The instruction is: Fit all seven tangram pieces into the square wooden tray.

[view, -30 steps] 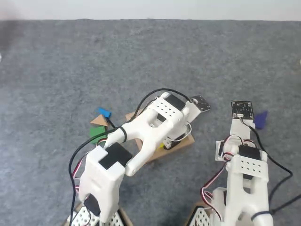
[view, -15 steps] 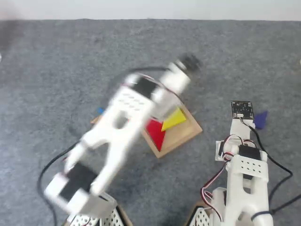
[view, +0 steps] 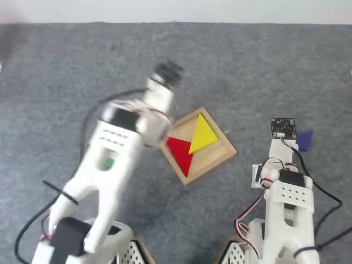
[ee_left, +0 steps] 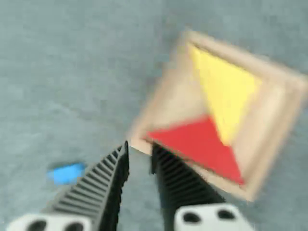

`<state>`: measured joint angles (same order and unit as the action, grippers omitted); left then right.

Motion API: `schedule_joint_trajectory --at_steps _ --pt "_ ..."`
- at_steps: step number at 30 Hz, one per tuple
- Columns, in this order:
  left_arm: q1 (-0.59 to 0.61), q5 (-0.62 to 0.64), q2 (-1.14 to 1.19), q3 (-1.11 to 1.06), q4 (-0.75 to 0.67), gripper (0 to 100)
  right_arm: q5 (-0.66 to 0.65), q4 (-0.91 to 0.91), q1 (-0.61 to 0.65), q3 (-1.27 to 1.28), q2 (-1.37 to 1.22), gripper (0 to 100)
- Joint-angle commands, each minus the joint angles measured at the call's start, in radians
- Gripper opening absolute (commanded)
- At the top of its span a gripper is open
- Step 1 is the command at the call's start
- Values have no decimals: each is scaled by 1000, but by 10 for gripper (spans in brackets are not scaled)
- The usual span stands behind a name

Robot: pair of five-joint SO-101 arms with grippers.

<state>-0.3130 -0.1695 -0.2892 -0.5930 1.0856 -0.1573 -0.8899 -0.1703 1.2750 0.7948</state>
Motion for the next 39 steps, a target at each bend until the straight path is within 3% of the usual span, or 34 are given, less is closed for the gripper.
schedule_joint_trajectory --at_steps 1,7,15,28,39 --pt "-152 -12 6 -47 -97 142 8 15 -2 -5 27 138" --pt "-181 -17 173 -54 -270 146 6 15 -1 -5 27 138" --pt "-195 -32 365 48 -272 145 2 12 1 -5 27 138" --pt "15 -120 379 130 -272 145 2 8 4 -5 27 138" --pt "43 -114 379 159 -272 145 0 8 4 -5 27 138"
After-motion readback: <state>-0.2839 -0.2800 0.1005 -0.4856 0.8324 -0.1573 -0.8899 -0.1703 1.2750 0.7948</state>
